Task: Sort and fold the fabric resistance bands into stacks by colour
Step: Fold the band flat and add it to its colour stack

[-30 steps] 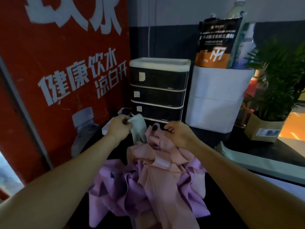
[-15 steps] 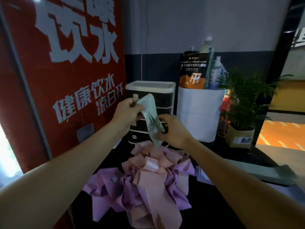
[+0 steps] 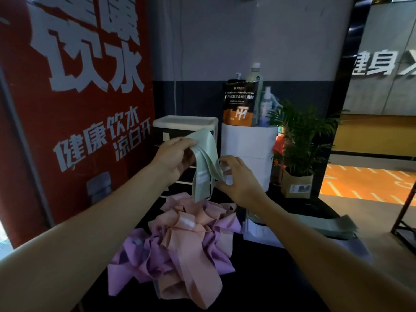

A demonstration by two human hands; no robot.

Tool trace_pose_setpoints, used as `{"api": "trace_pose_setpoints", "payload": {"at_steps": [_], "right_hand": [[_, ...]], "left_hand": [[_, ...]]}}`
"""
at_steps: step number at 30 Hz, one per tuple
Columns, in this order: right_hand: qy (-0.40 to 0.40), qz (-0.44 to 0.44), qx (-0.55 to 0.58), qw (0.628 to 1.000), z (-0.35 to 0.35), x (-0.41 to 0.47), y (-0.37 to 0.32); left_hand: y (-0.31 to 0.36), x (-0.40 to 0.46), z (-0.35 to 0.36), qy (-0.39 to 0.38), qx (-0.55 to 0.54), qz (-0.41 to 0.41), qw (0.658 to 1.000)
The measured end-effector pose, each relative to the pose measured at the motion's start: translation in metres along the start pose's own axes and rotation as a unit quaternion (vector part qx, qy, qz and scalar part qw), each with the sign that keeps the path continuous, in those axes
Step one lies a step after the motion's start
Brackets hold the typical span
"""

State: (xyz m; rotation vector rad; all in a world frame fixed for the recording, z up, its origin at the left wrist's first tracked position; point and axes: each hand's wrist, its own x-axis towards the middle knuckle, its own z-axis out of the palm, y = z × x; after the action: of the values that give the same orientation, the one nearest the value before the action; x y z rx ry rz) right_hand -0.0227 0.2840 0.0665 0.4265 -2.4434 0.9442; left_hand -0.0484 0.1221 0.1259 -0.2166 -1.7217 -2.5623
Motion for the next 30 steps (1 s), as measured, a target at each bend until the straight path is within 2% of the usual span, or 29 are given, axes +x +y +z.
{"api": "trace_pose_setpoints", "payload": {"at_steps": [5, 8, 11, 16, 20, 24, 30], "right_hand": [[0.059, -0.019, -0.004, 0.998, -0.017, -0.003, 0.002], [0.097, 0.012, 0.04, 0.994, -0.036, 0.001, 0.004], [0.136, 0.063, 0.101, 0.984, -0.057, 0.007, 0.007], [0.178, 0.105, 0.153, 0.966, -0.079, 0.006, 0.016], [0.202, 0.136, 0.132, 0.961, -0.086, -0.002, 0.03], [0.222, 0.171, 0.107, 0.954, -0.094, -0.012, 0.044], [0.272, 0.252, 0.119, 0.921, -0.116, -0.033, 0.074]], "left_hand": [[-0.002, -0.001, 0.002, -0.002, 0.056, -0.008, 0.998], [-0.008, 0.001, -0.008, -0.027, 0.158, 0.0, 0.987], [-0.013, 0.0, -0.015, -0.072, 0.291, 0.052, 0.952], [-0.021, 0.0, -0.018, -0.148, 0.458, 0.101, 0.871], [-0.031, 0.003, -0.012, -0.171, 0.496, 0.104, 0.845], [-0.044, 0.0, 0.002, -0.202, 0.552, 0.129, 0.798], [-0.064, 0.002, 0.015, -0.267, 0.541, 0.09, 0.792]]}}
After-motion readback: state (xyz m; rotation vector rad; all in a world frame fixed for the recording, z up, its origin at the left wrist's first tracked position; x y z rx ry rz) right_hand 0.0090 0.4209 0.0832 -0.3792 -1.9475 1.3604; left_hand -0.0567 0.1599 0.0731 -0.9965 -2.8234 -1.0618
